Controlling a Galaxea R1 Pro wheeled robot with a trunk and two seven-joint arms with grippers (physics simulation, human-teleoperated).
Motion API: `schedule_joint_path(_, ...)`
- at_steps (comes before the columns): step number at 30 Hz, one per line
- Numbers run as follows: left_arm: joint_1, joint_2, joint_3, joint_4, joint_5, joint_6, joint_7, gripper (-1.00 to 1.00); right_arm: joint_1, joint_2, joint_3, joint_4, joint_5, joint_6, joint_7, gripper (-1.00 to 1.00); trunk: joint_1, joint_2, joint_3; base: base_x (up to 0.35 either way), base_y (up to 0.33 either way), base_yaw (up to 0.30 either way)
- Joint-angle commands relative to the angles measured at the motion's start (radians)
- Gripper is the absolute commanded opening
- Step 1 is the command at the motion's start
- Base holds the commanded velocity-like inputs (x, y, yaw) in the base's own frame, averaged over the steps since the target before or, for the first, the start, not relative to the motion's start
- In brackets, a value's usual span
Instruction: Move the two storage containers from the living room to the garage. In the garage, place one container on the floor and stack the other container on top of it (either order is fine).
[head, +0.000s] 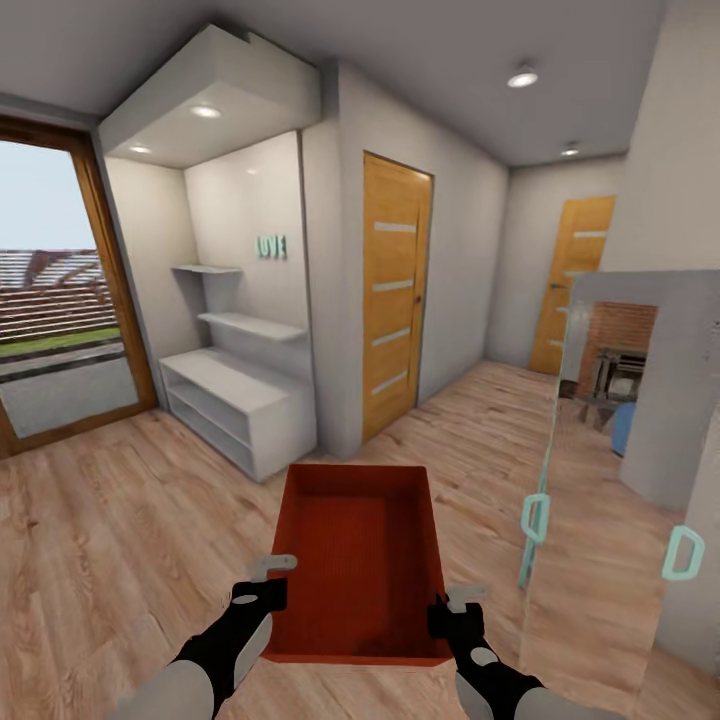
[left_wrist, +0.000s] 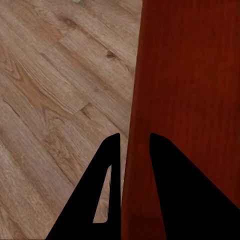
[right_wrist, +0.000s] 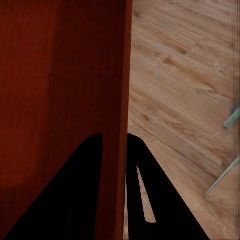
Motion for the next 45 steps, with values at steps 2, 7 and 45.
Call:
schedule_joint_path(2, 0.000, 0.001, -0.007, -0.002, -0.004, 0.008, 0.022, -1.00, -0.002, 0.000, -0.020, 0.002, -0.023, -0.009, -0.010, -1.00, 0.001, -0.001, 0.000, 0.321, 0.019, -0.218)
schedule_joint_path(7, 0.000, 0.001, -0.007, -0.002, -0.004, 0.008, 0.022, -1.00, -0.002, 0.000, -0.021, 0.002, -0.023, -0.009, -0.010, -1.00, 0.001, -0.001, 0.003, 0.321, 0.098, -0.213)
schedule_joint_path(45, 0.000, 0.001, -0.006, -0.002, -0.002, 0.008, 0.022, -1.00, -0.002, -0.004, -0.019, 0.002, -0.021, -0.009, -0.006, -1.00, 0.001, -0.001, 0.004, 0.302, 0.212, -0.190)
